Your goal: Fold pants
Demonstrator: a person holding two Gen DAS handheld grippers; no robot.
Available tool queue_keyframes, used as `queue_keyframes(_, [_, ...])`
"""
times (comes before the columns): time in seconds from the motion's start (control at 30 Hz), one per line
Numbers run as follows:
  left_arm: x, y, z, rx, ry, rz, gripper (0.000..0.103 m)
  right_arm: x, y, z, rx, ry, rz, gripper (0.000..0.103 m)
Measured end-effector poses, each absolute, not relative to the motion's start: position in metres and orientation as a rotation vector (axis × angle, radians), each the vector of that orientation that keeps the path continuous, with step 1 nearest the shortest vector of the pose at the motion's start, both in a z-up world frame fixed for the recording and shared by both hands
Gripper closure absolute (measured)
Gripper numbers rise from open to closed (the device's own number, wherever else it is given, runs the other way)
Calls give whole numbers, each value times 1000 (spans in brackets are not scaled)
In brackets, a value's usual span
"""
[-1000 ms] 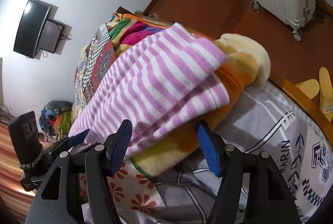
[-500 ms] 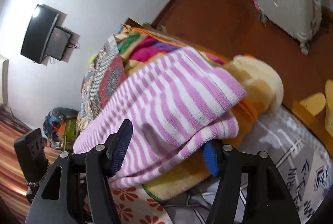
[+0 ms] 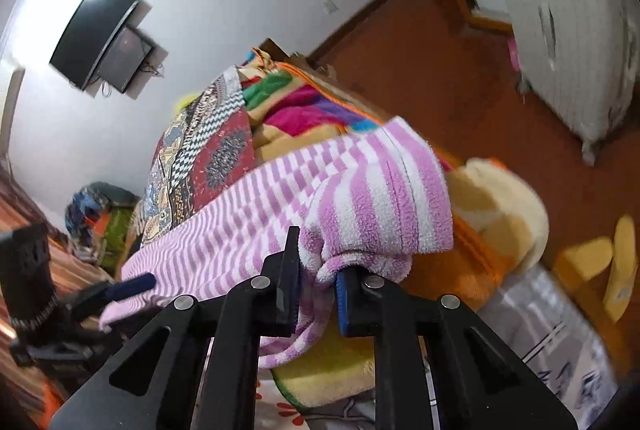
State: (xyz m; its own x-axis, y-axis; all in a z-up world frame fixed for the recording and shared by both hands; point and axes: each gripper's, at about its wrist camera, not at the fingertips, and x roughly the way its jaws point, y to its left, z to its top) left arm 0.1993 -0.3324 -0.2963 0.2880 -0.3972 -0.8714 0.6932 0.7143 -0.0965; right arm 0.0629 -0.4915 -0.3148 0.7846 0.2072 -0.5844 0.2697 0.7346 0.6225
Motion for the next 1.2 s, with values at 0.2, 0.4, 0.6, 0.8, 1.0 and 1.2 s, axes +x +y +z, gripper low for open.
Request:
queue_keyframes(0.2, [210, -293, -274, 266, 991, -689, 25, 69, -483, -281, 689, 616, -15, 91])
queue_keyframes(0.4, [223, -239, -260, 196, 956, -600, 25, 84, -463, -242, 599, 549, 37, 91])
queue_keyframes(0.6, [226, -175, -250, 123, 920, -513, 25, 109, -425, -203, 495, 494, 129, 91])
queue_keyframes(0.8, [223, -109, -248, 53, 896, -428, 25, 135, -368, -174, 392, 472, 263, 91])
queue_keyframes(1.0, [219, -54, -249, -1, 879, -341, 25, 163, -298, -170, 309, 530, 440, 91])
queue_keyframes(1.2, [215, -10, -255, -56, 884, -266, 25, 191, -221, -224, 189, 745, 610, 91])
